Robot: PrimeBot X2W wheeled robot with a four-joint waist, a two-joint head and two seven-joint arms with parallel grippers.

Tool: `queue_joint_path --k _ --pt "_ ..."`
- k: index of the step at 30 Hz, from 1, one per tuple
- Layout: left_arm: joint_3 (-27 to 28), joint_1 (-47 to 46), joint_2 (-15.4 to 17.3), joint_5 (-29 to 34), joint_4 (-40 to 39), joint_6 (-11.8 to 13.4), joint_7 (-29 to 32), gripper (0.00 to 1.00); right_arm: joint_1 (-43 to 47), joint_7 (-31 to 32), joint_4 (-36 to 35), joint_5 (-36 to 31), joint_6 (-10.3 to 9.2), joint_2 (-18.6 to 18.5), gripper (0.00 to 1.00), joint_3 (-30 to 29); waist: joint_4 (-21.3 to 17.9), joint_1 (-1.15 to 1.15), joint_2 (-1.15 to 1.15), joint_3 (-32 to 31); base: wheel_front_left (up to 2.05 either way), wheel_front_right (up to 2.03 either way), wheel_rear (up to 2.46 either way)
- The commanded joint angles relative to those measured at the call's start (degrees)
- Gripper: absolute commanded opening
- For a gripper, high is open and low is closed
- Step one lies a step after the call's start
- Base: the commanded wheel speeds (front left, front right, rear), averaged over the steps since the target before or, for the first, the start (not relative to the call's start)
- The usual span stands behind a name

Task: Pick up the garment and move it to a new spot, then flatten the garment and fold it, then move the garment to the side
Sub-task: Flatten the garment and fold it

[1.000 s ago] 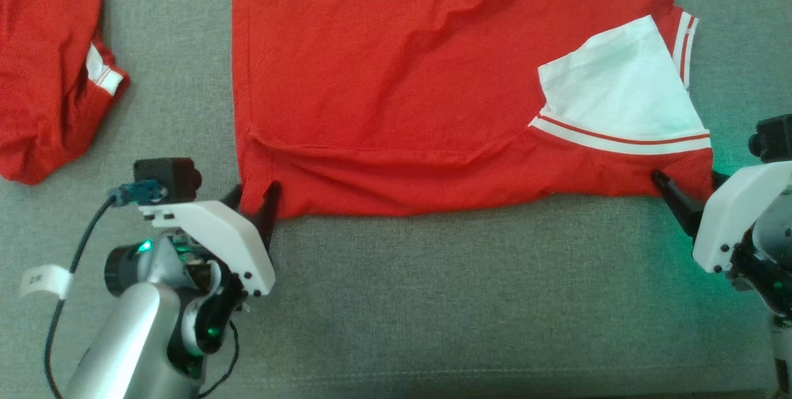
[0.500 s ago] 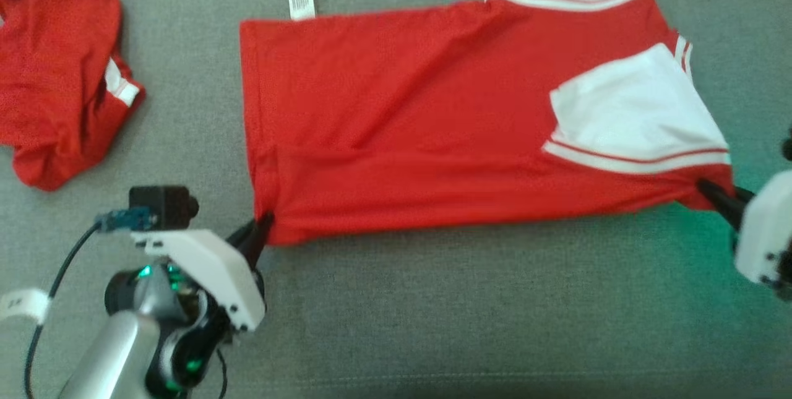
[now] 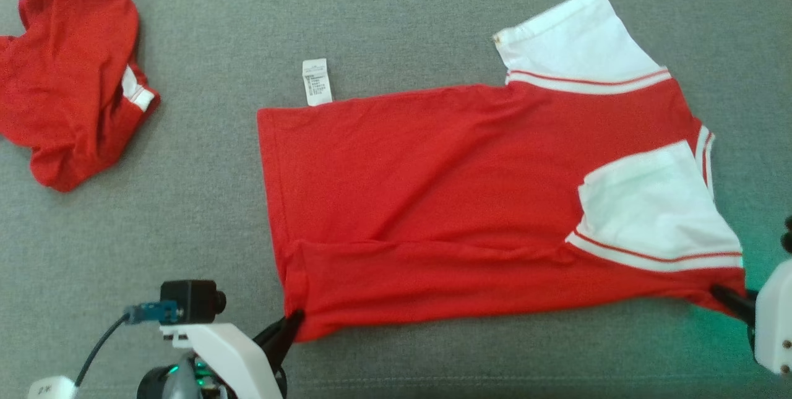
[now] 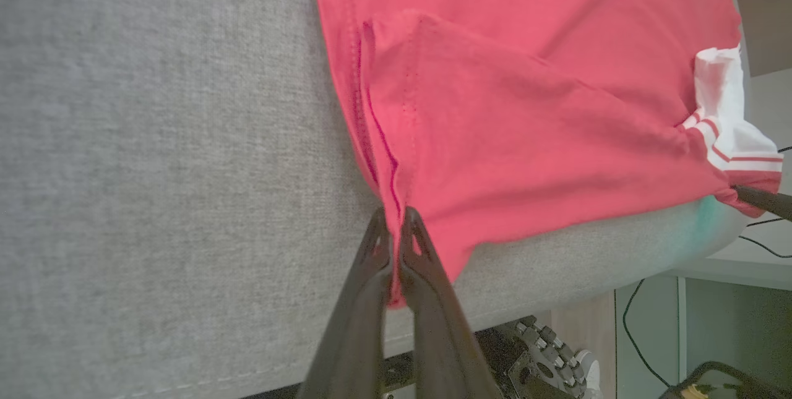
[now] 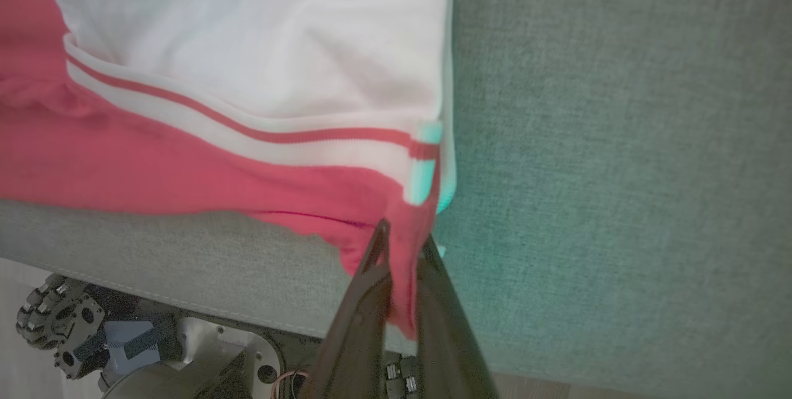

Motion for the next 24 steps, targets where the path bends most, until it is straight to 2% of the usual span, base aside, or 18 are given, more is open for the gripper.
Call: queue_joint_path --k 1,2,3,4,5,6,13,18,22,24 --pt "1.78 -0.69 0.29 0.42 -1.65 0.1 -0.7 0.0 0.64 0.27 -2.41 -0.3 0.43 -2.09 0.0 0.11 0.1 0.0 0.0 -0.19 0.0 0.0 0.0" --pt "1.76 -0.43 0.23 0.72 -1.59 0.35 -1.05 0.0 0.97 -0.12 -2.71 -0.56 0.43 -2.22 0.0 0.03 0.15 0.0 0.0 -0.31 0.0 0.0 0.0" --pt "1.88 -0.32 0.3 1.25 -1.51 0.75 -1.49 0.0 1.04 -0.77 -2.97 -1.03 0.43 -2.33 0.57 -0.22 0.17 0.0 0.0 -0.47 0.0 0.0 0.0" --pt "1.97 -0.3 0.46 1.77 -1.49 1.07 -1.79 0.28 1.02 -1.2 -3.2 -1.34 0.43 -2.46 1.0 -0.31 0.16 0.0 0.0 -0.65 0.0 0.0 0.0" --pt "2.05 -0.35 0.58 2.14 -1.67 1.33 -1.98 0.76 0.93 -1.36 -3.46 -1.55 0.43 -2.69 1.0 -0.33 0.15 0.0 0.0 -0.85 0.0 0.0 0.0" --pt "2.11 -0.43 0.75 2.41 -2.02 1.49 -2.04 1.0 0.72 -1.52 -3.84 -1.83 0.43 -3.09 1.0 -0.38 0.13 0.0 0.0 -1.01 0.0 0.0 0.0" --pt "4.21 -2.45 4.67 6.01 -5.09 3.52 -1.46 1.0 -3.4 -0.69 -7.83 -0.28 0.43 -5.75 1.0 -1.84 0.03 0.0 0.0 -1.25 0.0 0.0 0.0" --pt "6.04 -10.84 5.89 8.4 -7.61 4.59 -0.67 1.0 -15.65 -3.29 -8.05 -3.22 0.43 -3.89 1.0 -4.17 1.26 0.0 0.0 2.92 0.0 0.0 0.0" --pt "3.48 -23.24 4.6 11.17 -2.85 3.8 1.84 1.0 -27.49 -2.04 -4.16 -7.45 0.43 -1.04 1.0 -0.33 4.08 0.0 0.0 7.76 0.0 0.0 0.0" --pt "2.04 -29.03 2.79 11.47 0.8 3.11 2.95 1.0 -33.81 -1.66 -0.57 -9.63 0.43 -0.33 1.0 1.84 5.43 0.0 0.0 9.95 0.0 0.0 0.0"
